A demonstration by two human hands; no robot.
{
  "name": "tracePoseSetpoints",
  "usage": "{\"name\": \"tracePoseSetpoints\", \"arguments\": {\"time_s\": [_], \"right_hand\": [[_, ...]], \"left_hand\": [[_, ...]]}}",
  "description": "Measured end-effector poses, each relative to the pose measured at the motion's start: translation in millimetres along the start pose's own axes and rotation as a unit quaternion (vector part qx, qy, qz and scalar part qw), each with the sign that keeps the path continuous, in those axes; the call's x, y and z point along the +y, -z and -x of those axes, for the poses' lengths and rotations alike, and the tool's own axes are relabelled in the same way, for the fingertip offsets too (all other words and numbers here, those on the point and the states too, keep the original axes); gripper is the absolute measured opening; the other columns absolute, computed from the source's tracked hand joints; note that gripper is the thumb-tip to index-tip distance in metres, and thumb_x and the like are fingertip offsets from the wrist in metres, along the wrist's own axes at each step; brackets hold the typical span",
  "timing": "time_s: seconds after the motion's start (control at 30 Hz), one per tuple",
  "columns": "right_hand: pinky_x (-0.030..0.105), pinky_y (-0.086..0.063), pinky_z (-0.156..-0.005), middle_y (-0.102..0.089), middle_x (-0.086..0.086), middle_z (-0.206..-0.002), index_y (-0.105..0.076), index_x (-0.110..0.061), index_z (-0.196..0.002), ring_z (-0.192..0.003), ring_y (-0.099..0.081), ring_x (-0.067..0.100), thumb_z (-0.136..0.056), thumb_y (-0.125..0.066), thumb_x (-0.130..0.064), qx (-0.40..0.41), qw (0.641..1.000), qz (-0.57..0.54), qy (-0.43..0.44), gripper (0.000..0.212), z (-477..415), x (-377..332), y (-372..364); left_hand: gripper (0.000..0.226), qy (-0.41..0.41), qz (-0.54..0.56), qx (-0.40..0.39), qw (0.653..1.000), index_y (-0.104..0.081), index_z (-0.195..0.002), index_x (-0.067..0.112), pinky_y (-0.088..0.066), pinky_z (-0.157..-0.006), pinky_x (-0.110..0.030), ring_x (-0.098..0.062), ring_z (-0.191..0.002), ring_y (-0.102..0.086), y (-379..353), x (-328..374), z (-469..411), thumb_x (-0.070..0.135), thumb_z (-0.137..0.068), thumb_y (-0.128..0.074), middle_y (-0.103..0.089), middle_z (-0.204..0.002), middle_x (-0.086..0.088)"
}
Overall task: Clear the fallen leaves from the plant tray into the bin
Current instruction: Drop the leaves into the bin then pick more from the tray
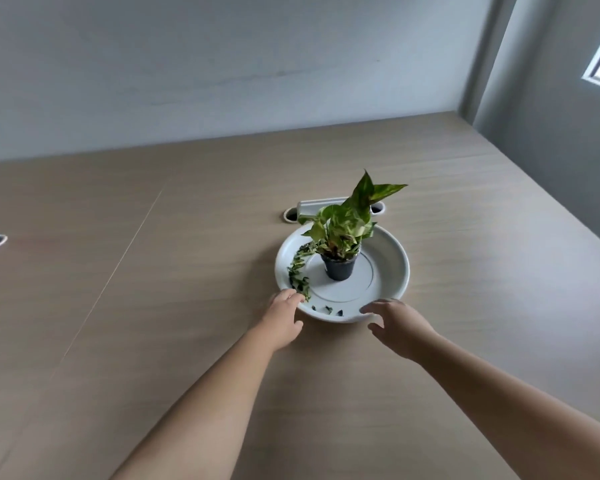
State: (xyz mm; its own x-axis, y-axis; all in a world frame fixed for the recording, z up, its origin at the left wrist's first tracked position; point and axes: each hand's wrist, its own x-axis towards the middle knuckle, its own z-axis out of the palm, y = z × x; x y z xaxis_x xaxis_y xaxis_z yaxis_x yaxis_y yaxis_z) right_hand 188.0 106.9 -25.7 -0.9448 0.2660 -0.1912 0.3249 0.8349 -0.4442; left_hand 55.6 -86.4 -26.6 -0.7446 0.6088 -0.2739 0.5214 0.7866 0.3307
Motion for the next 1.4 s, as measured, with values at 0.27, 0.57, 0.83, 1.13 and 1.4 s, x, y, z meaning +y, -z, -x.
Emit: {"name": "tracePoseSetpoints", "arguments": {"time_s": [0.27,0.57,0.83,1.13,1.4], "right_hand": [[0.030,-0.042,-0.097,-0.067,-0.007,-0.120,-0.066,-0.027,-0.115,-0.115,-0.056,0.017,-0.087,-0.060,-0.031,-0.006,0.998,0.057,0.039,0.029,-26.8,15.7,-11.8],[0.037,-0.031,-0.111,-0.054,-0.006,-0.138,-0.053,-0.028,-0.130,-0.133,-0.041,0.016,-0.086,-0.060,-0.034,-0.002,0.987,0.152,0.046,0.045,-41.2,48.6,18.0],[0.034,-0.048,-0.093,-0.068,-0.005,-0.114,-0.064,-0.027,-0.115,-0.111,-0.059,0.020,-0.086,-0.062,-0.020,-0.065,0.990,0.096,0.075,0.030,-43.3,35.2,6.2],[0.035,-0.052,-0.086,-0.063,0.007,-0.119,-0.064,-0.025,-0.116,-0.104,-0.060,0.028,-0.080,-0.040,0.004,-0.091,0.992,0.079,-0.031,0.051,-56.0,37.4,28.7],[0.032,-0.042,-0.075,-0.063,0.005,-0.106,-0.060,-0.015,-0.106,-0.095,-0.060,0.027,-0.077,-0.062,-0.051,-0.062,0.987,0.142,-0.047,0.047,-66.4,11.0,1.6]], "left_hand": [[0.031,-0.041,-0.065,0.037,0.996,-0.062,-0.119,0.028,-0.017,-0.113,-0.032,-0.013,-0.130,-0.042,-19.2,-8.2,-26.0,0.031,-0.088,-0.057,-0.058,-0.130,0.008],[0.060,-0.103,-0.114,0.019,0.988,-0.041,-0.139,0.028,-0.014,-0.119,-0.035,-0.016,-0.138,-0.032,-28.9,6.3,-16.9,0.037,-0.085,-0.063,-0.039,-0.147,0.006],[0.035,-0.035,-0.075,0.023,0.996,-0.067,-0.114,0.027,-0.033,-0.102,-0.029,-0.016,-0.116,-0.055,0.2,-9.2,-32.7,0.039,-0.081,-0.068,-0.066,-0.122,0.006],[0.031,-0.043,0.018,0.027,0.999,-0.072,-0.105,0.022,-0.042,-0.090,-0.028,-0.020,-0.105,-0.058,-23.1,14.5,-18.4,0.037,-0.078,-0.072,-0.070,-0.108,-0.001],[0.031,-0.008,0.079,0.015,0.997,-0.075,-0.099,0.020,-0.046,-0.087,-0.029,-0.021,-0.100,-0.060,-19.2,14.3,-20.3,0.033,-0.071,-0.079,-0.070,-0.102,-0.003]]}}
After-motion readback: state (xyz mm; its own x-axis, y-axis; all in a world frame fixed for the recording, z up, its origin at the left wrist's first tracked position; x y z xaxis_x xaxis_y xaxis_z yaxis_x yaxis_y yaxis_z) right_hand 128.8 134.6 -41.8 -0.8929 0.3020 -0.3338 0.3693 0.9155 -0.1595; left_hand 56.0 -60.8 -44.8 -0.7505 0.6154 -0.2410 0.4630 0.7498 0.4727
